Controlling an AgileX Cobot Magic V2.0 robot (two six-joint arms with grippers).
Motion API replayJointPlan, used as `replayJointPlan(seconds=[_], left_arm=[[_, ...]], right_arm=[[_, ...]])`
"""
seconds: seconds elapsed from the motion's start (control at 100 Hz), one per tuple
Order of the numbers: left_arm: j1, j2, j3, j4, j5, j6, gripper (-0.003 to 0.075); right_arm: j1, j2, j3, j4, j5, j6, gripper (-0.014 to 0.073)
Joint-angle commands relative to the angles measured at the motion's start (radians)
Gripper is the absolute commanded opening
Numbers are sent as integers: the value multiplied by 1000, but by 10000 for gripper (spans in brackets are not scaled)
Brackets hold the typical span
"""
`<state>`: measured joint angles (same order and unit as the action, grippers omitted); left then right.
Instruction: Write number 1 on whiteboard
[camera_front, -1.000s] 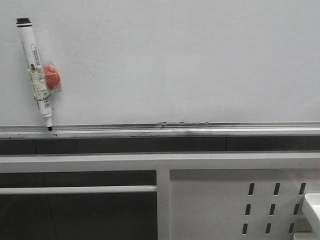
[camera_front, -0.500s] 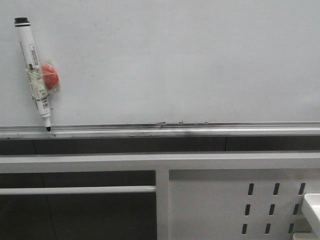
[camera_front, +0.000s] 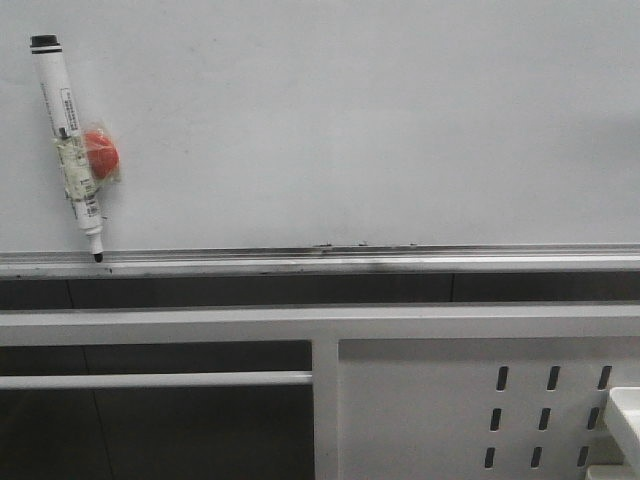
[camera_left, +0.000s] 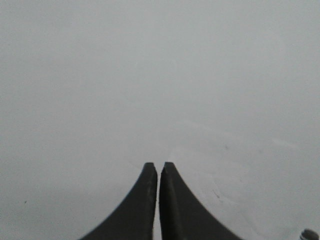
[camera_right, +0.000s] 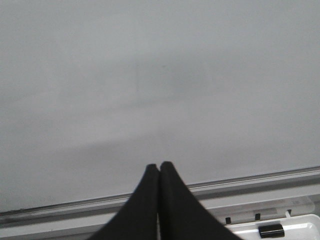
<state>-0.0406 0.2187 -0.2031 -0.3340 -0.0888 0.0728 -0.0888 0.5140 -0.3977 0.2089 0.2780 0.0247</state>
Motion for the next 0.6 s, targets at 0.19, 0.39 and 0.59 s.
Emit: replayJointPlan(seconds=[0.19, 0.39, 0.59], left_arm=[[-196, 67, -68, 127, 19, 1, 343], [-348, 148, -64, 133, 10, 1, 419], [-479, 295, 16, 174, -202, 1, 418]], right_arm=[[137, 29, -50, 9, -125, -15, -66], [269, 29, -48, 25, -145, -15, -67], [349, 29, -48, 9, -155, -15, -71]])
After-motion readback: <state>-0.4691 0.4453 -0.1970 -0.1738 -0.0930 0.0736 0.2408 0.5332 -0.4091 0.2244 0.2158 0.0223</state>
